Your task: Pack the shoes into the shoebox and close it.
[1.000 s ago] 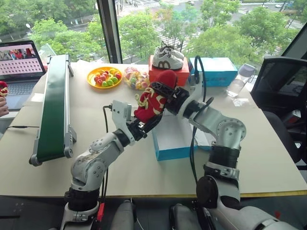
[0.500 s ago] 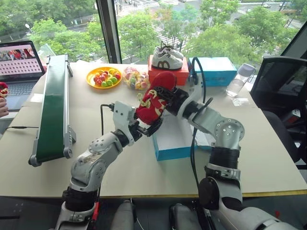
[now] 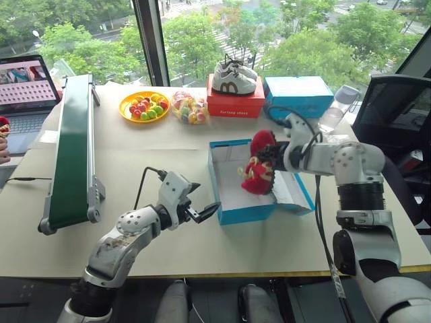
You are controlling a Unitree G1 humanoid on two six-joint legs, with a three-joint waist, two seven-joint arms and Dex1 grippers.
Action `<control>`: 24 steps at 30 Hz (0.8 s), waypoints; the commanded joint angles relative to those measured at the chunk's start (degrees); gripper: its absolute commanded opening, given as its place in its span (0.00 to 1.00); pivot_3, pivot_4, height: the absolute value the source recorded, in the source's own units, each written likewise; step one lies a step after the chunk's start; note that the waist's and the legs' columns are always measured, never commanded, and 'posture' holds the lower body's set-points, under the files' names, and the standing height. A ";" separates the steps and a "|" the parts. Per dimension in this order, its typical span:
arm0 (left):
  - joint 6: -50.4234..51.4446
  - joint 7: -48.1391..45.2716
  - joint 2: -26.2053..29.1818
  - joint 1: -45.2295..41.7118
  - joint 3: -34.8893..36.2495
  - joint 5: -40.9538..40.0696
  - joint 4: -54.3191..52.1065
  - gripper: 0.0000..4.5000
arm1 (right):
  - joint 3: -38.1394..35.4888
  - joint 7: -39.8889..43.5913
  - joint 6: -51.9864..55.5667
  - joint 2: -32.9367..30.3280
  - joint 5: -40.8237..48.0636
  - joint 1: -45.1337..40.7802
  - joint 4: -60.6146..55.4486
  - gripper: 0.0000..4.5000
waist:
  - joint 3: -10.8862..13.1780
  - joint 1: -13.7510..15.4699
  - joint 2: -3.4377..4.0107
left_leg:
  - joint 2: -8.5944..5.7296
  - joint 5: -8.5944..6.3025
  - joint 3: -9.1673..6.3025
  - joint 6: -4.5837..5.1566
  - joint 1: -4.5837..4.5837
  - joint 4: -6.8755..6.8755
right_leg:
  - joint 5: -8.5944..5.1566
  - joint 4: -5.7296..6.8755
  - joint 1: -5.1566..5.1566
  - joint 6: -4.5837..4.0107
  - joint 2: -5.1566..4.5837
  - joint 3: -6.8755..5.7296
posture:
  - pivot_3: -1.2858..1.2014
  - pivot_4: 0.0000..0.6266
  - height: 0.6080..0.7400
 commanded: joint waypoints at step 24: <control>-3.06 1.20 -2.34 0.39 3.56 3.60 -0.37 1.00 | 6.62 11.91 -5.89 8.52 -17.68 -3.37 0.64 0.86 | -0.01 0.25 0.00 | 0.05 0.00 0.00 -0.01 0.06 0.10 | 0.06 0.10 0.06 0.03 0.05 0.00 | 0.52 0.24 0.99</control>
